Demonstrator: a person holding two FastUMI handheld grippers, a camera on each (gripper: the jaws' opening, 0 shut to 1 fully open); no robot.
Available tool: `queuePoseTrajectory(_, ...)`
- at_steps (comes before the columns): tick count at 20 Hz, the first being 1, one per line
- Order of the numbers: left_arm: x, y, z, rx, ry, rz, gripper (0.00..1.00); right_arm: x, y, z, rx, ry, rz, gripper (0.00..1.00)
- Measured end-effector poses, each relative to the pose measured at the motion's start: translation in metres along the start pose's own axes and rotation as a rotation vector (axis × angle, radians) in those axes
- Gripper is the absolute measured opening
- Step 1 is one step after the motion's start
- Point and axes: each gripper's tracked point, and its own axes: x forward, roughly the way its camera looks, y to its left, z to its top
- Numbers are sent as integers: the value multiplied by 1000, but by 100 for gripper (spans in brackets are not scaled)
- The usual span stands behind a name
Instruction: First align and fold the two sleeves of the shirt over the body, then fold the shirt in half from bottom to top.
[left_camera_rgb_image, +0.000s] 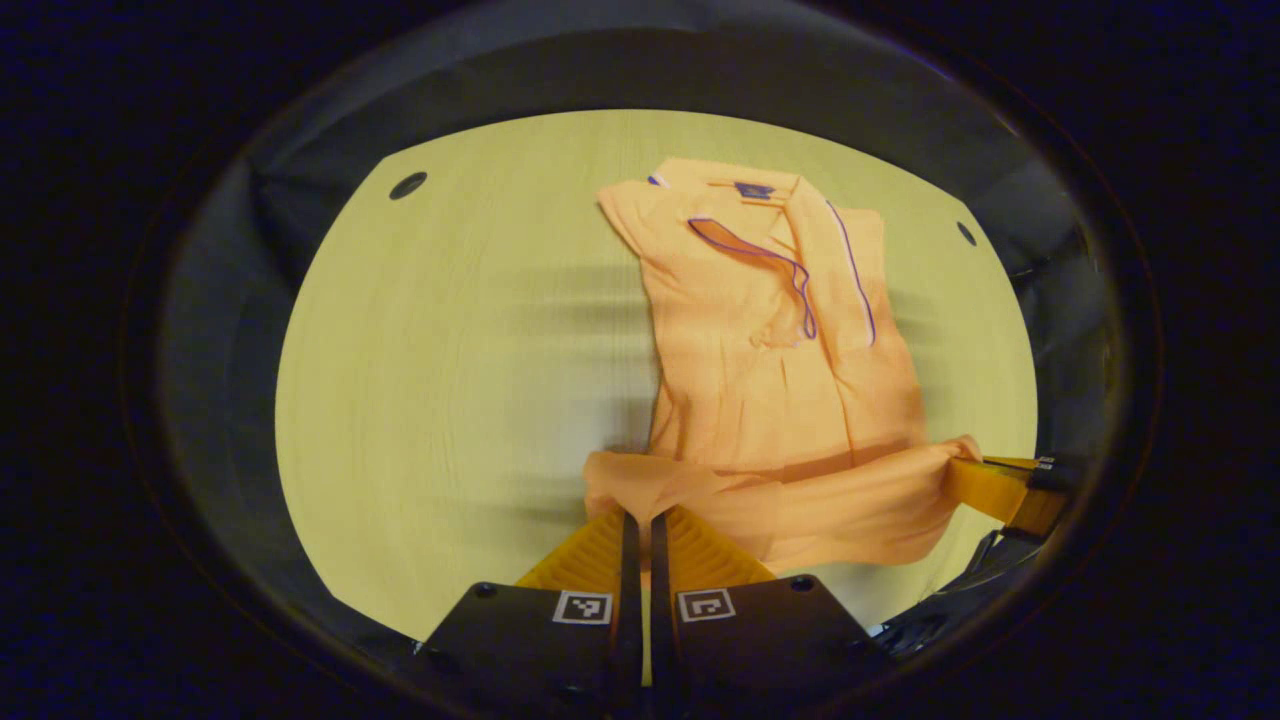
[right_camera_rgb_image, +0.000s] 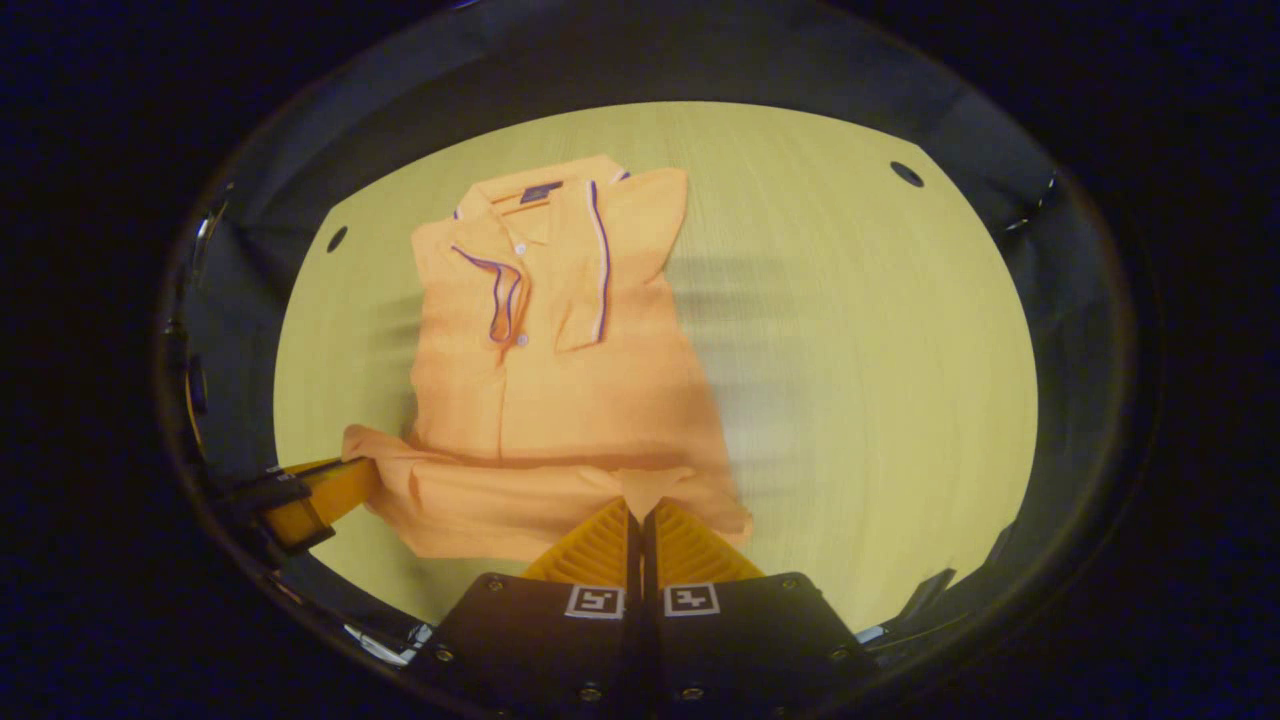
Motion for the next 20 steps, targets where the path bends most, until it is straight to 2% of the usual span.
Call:
queuePoseTrajectory(1,2,1,18,10,-11,4,14,1,1,15,-3,-10,3,0)
queuePoseTrajectory(2,6,2,36,21,-23,8,10,1,2,32,-7,-20,5,0)
queuePoseTrajectory(10,34,1,171,74,-116,24,10,22,3,160,-34,-95,12,0)
queuePoseTrajectory(11,38,1,185,73,-123,27,14,23,2,173,-36,-102,14,0)
queuePoseTrajectory(12,42,2,198,71,-132,27,14,28,3,187,-41,-109,16,0)
queuePoseTrajectory(13,49,4,211,73,-139,33,10,30,3,200,-44,-119,19,0)
queuePoseTrajectory(14,55,6,223,78,-146,38,13,36,5,212,-46,-128,22,1)
queuePoseTrajectory(15,63,6,232,85,-152,44,10,40,7,224,-46,-136,26,0)
queuePoseTrajectory(18,81,6,260,92,-170,56,10,52,6,257,-48,-159,28,0)
queuePoseTrajectory(19,84,6,267,87,-177,55,13,55,6,266,-48,-167,27,0)
queuePoseTrajectory(20,89,8,275,81,-183,56,10,62,7,276,-48,-175,26,0)
